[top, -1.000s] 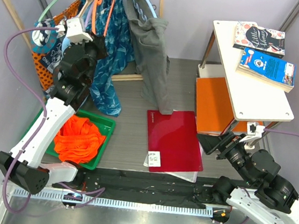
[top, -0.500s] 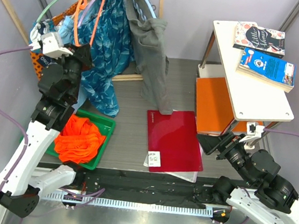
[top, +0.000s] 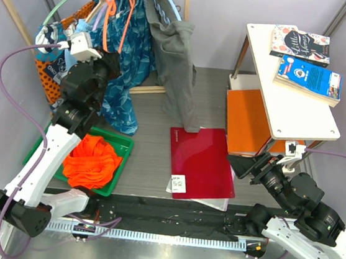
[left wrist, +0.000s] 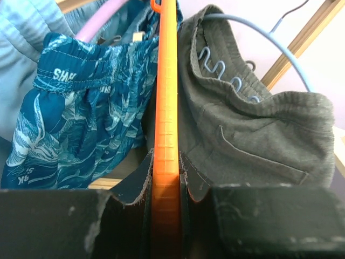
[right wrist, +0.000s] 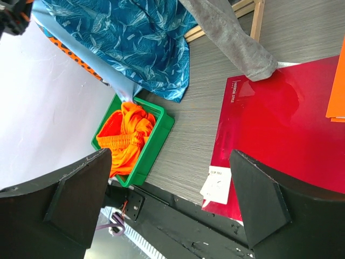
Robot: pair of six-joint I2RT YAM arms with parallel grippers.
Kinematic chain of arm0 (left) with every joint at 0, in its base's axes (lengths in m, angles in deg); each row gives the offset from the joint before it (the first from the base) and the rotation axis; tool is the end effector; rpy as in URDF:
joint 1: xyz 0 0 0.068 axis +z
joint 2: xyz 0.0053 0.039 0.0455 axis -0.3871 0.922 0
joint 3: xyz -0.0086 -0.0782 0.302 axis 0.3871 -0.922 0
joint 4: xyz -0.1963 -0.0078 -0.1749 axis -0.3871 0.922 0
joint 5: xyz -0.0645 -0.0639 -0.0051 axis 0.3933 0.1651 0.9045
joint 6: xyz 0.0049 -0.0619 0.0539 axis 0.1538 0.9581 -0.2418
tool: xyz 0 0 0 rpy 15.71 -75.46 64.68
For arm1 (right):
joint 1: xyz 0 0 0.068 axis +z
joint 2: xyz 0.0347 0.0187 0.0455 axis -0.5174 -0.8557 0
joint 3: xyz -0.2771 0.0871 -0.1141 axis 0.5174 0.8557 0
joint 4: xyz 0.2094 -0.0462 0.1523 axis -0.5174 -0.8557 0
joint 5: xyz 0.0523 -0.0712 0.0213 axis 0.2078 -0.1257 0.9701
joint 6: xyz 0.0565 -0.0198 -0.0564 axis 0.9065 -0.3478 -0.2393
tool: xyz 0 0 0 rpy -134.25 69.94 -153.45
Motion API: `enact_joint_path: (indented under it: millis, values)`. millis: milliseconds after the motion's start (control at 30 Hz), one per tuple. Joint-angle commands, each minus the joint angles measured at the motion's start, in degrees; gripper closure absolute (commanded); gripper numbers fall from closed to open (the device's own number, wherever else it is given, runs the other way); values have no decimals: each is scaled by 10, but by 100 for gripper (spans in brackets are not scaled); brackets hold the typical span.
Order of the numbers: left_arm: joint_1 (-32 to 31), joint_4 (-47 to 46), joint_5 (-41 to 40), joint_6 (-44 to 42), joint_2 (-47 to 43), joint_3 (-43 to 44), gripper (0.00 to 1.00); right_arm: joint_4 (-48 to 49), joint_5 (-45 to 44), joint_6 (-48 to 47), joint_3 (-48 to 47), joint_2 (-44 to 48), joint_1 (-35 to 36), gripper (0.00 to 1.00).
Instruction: Remove the shorts from the hanger
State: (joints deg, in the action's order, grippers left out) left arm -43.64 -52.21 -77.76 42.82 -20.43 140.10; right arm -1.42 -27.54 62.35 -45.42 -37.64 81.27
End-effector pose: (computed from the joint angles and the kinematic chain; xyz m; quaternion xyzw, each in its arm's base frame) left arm 0.2429 -0.0635 0.5051 -0.1719 0.6404 -0.1739 0.7281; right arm 0.0477 0.0233 0.3548 0.0693 0.7477 0.4029 0.5233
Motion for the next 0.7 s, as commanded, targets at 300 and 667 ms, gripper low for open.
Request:
enact_joint_path:
  millis: [300, 667]
  values:
    - [4, -49, 0, -16, -8, 24, 99, 16, -6, -3, -3, -3, -1, 4]
    - [3, -39, 21, -9, -36, 19, 100, 34, 5, 9, 8, -6, -1, 4]
